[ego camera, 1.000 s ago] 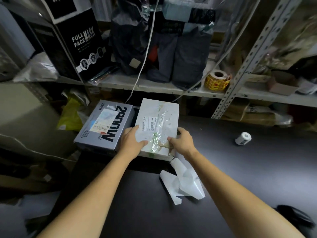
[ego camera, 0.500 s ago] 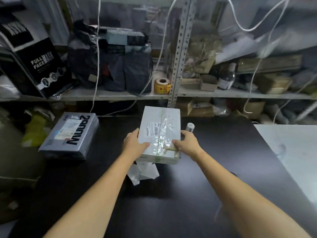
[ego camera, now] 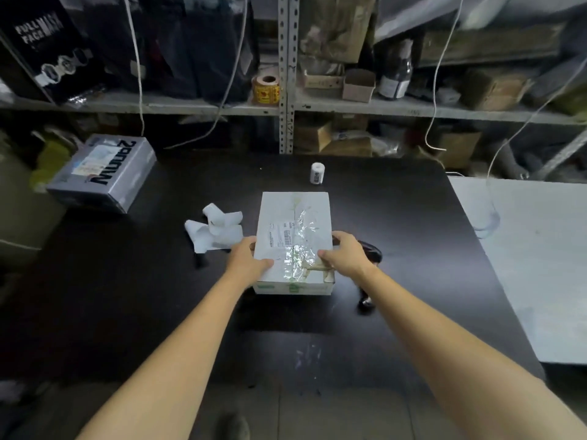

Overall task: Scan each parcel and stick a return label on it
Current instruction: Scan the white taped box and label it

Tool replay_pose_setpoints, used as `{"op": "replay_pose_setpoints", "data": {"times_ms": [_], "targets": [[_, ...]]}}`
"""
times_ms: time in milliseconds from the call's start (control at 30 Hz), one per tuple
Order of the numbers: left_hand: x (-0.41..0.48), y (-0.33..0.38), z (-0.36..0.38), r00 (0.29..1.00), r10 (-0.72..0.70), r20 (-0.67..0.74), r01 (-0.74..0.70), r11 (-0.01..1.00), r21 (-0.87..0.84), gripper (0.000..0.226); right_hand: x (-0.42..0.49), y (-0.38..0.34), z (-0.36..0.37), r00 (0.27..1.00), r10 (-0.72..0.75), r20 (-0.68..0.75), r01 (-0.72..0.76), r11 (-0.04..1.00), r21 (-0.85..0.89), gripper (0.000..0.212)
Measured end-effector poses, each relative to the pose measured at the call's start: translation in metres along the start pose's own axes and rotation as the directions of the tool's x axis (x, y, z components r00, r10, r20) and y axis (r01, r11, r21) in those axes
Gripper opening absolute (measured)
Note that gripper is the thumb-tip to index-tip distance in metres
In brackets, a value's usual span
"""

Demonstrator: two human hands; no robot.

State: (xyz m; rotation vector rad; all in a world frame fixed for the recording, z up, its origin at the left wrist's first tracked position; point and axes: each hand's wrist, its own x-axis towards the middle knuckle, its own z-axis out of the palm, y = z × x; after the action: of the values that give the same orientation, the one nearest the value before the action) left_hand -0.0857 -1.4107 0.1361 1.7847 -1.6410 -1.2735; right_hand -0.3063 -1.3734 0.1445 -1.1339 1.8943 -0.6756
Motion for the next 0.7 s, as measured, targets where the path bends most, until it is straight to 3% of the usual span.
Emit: {"op": "replay_pose_setpoints", "data": {"times_ms": [400,533,633,700], "targets": [[0.013,-0.046,0.039,0.999,-0.029,-0.038,0.025,0.994,-0.107,0.055,0.022,0.049,0.016,1.0,0.031,-0.005,-0.03,0.995,0.093,0.037],[0.021,-0.052,0.039,1.0,-0.012,-0.003,0.011,0.988,-0.156,0.057,0.025,0.049,0.019,0.999,0.045,-0.026,-0.043,0.998,0.051,0.039],[0.022,-0.056,0.037,1.0,-0.015,0.022,0.018,0.988,-0.156,0.061,0.02,0.05,0.015,0.971,0.061,-0.23,-0.08,0.994,-0.076,0.037],[0.023,-0.056,0.036,0.999,-0.015,0.033,0.02,0.988,-0.155,0.062,0.013,0.054,0.008,0.901,0.086,-0.426,-0.165,0.975,-0.152,0.031]]}}
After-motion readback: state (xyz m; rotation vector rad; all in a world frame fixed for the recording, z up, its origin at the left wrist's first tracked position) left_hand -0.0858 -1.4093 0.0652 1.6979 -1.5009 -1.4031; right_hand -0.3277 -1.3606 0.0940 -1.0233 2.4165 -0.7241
